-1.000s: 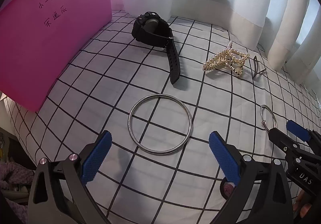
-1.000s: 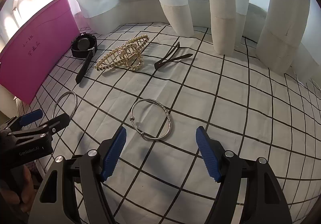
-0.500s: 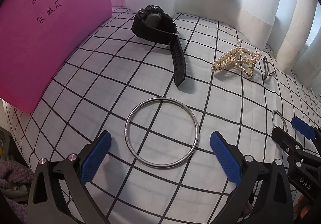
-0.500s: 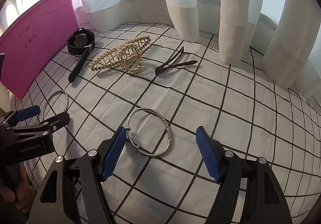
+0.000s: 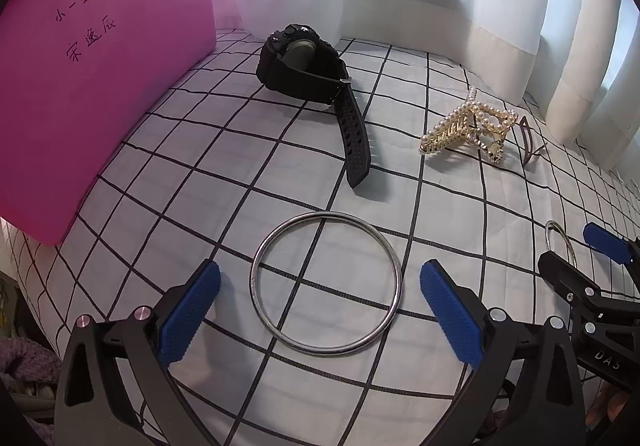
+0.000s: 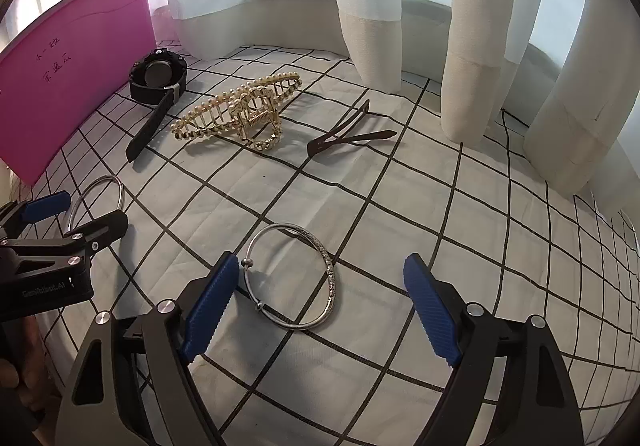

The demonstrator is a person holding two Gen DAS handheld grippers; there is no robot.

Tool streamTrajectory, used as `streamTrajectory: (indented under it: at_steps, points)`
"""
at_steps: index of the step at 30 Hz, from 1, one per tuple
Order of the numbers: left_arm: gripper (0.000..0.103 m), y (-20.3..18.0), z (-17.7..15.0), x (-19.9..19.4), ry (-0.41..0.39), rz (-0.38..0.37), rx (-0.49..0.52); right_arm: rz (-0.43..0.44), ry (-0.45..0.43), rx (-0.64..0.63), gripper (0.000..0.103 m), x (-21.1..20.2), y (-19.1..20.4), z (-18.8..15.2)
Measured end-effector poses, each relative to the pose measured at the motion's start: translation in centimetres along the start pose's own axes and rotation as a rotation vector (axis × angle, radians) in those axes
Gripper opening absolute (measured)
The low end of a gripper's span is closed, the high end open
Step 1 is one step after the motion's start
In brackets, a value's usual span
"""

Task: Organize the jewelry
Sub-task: 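Grasp the plain silver ring with the left tool while the right tool grasps the studded silver bangle, then lift and carry the ring and bangle over the pink tub with both tools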

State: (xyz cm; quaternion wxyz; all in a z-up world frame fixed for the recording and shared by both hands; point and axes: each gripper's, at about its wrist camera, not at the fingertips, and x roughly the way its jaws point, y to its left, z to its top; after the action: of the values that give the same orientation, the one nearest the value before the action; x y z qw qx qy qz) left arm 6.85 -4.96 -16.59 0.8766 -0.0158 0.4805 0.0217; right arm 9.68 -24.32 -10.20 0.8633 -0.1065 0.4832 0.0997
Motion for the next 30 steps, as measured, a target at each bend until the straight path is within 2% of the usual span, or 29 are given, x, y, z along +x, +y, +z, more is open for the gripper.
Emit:
streamTrajectory:
  at_steps: [2, 5, 7, 11, 22, 30]
  points:
    - [0.096, 0.0, 0.0, -0.1, 0.009, 0.001, 0.0, 0.006, -0.004, -0.005, 0.079, -0.1, 0.1, 0.0]
    - [0.091, -0.1, -0.2, -0.4, 0.006, -0.003, 0.008, 0.024, -0.014, -0.038, 0.067, -0.4, 0.7, -0.1]
    - [0.083, -0.4, -0.3, -0.7, -0.003, -0.01, 0.019, 0.035, -0.023, -0.052, 0.055, -0.7, 1.1, -0.2]
    - [0.072, -0.8, -0.6, -1.1, -0.02, -0.021, 0.029, 0.043, -0.029, -0.051, 0.044, -0.8, 1.4, -0.2]
    - [0.07, -0.4, -1.3, -2.3, -0.009, -0.028, 0.011, 0.115, -0.01, 0.044, 0.043, -1.2, -0.4, -0.6]
    - [0.07, -0.3, -1.1, -5.3, -0.03, -0.036, -0.014, 0.107, -0.021, 0.056, 0.043, -3.7, -1.8, -0.4]
